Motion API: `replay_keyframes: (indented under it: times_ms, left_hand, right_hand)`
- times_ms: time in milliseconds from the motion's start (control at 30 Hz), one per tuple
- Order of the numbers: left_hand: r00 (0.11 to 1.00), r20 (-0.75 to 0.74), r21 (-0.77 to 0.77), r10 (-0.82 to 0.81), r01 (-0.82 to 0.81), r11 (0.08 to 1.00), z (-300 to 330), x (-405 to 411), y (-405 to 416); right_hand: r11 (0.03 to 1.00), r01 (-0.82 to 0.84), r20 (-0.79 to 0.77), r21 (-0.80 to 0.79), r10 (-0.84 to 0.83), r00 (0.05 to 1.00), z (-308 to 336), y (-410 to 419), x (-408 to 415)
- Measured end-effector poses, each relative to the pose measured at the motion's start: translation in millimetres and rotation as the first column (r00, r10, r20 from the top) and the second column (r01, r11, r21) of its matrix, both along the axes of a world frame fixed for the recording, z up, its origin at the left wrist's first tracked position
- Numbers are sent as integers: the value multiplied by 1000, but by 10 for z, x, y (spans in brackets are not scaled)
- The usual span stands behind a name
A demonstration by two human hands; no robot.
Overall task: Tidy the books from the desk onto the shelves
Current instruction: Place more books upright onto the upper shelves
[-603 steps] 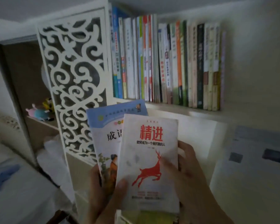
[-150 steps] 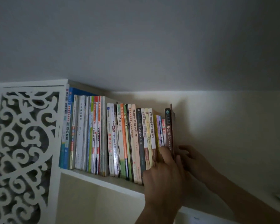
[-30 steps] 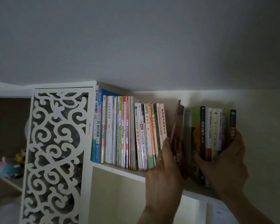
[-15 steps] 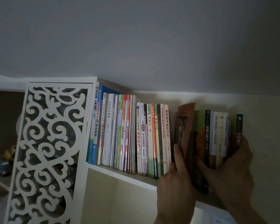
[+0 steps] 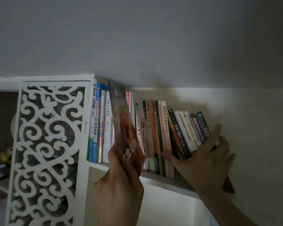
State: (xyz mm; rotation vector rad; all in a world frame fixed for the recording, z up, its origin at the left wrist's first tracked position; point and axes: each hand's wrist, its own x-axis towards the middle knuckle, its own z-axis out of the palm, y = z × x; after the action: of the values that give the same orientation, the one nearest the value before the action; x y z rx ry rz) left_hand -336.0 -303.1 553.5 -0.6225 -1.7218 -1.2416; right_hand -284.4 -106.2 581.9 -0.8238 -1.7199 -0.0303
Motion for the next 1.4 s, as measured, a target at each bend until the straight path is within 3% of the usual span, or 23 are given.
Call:
replay_keyframes:
  times_ms: [167,633,900,1267,1400]
  left_hand:
    - [1000,-30,-45,-3,2,999,6,11,-128]
    - [990,24,-50,-137,138,989,-12,100,-26]
    - [980,-78,-61,-182,177,982,2,140,36]
    - [966,-74,-93,-250,242,966,41,189,664]
    - [969,-32,-150,-244,237,960,48,59,1111]
  right_hand:
    - [998,3,27,62,-5,1000,-5,6,-31]
    - [985,-172,-91,-16,170,981,57,250,219]
    - [998,47,-52,48,-45,998,78,99,-47]
    - [996,79,-253,37,-67,965,133,371,221]
    - [998,54,-246,12,-49,968,168,488,396]
